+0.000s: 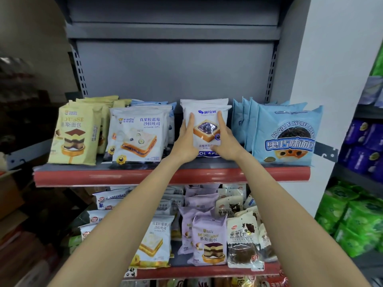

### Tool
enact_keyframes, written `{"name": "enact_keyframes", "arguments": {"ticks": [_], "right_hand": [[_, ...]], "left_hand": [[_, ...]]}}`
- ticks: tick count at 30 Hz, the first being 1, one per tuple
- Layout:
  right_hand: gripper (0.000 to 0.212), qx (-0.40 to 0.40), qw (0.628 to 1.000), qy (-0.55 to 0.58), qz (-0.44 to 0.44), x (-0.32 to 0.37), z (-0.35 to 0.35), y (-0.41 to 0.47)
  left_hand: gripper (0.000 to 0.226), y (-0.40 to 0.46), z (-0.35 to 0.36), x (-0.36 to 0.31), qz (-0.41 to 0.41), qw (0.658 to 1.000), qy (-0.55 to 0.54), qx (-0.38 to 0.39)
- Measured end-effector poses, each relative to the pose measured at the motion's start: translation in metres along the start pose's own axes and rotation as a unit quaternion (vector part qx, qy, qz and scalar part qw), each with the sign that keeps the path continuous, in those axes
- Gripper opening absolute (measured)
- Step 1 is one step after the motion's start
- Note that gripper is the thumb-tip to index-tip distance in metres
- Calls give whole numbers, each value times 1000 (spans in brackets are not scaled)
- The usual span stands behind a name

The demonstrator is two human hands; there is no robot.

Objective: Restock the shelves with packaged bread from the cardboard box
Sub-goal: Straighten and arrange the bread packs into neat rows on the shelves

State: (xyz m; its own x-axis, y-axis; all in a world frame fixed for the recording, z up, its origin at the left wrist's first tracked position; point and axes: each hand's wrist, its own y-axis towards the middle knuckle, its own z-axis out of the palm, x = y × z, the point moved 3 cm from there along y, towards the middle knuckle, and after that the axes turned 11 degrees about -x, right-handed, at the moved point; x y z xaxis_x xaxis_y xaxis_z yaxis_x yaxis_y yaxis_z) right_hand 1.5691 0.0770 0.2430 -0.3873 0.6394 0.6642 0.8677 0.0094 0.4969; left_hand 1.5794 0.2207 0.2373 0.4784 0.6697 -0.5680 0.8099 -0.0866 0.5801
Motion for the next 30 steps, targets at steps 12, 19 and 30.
{"name": "enact_keyframes", "arguments": {"ticks": [12, 19, 30], "right_hand": [[61, -90, 977, 114, -155, 71, -6, -69], [74, 52, 982, 99, -151, 119, 42, -52], [101, 97, 985, 116, -83, 105, 113, -15]], "left_hand": [[48, -76, -96, -23, 88, 977, 96, -172], [84, -89, -173, 62, -18, 983, 61, -174], [133, -36, -151, 106, -79, 994, -69, -30]]}}
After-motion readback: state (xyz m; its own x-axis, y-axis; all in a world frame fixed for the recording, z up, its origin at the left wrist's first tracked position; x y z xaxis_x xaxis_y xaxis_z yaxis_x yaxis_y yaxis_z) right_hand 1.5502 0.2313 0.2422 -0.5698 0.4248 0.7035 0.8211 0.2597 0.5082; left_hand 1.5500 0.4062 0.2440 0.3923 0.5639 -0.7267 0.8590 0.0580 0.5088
